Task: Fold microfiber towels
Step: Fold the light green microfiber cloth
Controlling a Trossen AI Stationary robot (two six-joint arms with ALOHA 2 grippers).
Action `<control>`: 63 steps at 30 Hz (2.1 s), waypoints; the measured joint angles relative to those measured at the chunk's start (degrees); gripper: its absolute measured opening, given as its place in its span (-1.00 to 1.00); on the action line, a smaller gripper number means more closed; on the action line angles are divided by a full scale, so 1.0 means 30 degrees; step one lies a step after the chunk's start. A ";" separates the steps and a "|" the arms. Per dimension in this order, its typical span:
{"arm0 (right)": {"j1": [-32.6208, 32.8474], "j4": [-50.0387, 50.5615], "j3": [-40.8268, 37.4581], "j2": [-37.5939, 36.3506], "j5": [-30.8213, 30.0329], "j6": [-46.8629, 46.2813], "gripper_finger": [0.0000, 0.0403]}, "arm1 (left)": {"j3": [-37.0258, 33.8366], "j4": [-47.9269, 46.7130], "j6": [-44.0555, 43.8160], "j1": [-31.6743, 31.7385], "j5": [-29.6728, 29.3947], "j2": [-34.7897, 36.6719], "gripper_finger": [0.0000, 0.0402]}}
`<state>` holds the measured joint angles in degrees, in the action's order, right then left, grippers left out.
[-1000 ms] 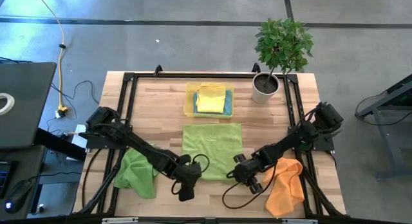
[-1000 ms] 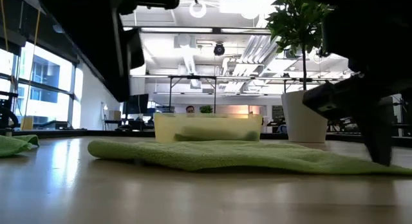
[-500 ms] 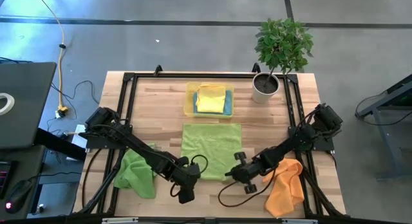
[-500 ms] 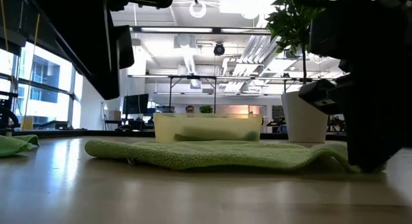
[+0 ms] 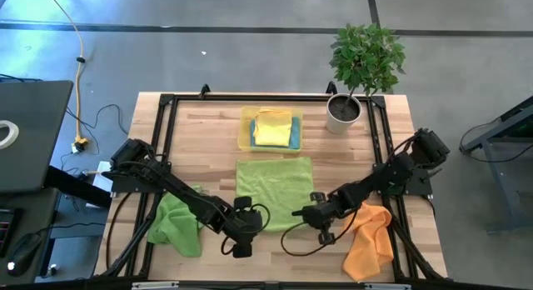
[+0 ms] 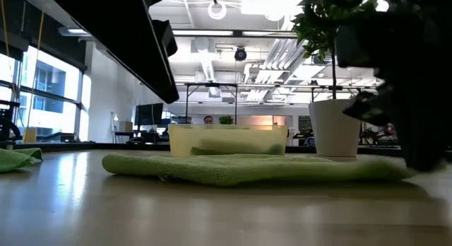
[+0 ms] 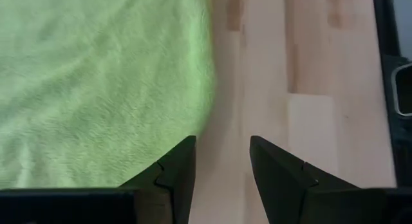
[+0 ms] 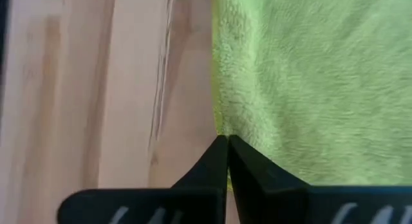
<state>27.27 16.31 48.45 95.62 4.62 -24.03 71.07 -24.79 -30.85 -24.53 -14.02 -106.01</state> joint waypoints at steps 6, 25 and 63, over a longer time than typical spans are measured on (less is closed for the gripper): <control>-0.1284 0.0636 0.0015 -0.1387 0.1321 -0.0699 -1.00 | 0.0007 0.0969 0.0013 0.0095 -0.1459 -0.0200 -0.31; -0.4916 -0.1085 0.0073 -0.2020 0.1934 -0.6394 -1.00 | 0.0007 0.4323 -0.0133 0.0437 -0.5146 -0.1148 -0.31; -0.8977 0.2423 0.0109 -0.6710 0.0543 -0.4962 -1.00 | 0.0015 0.0906 -0.5478 0.0481 -0.6546 -0.3680 -0.31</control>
<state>0.34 23.58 48.77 75.49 6.25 -38.92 71.11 -22.07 -47.28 -23.09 -33.66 -117.05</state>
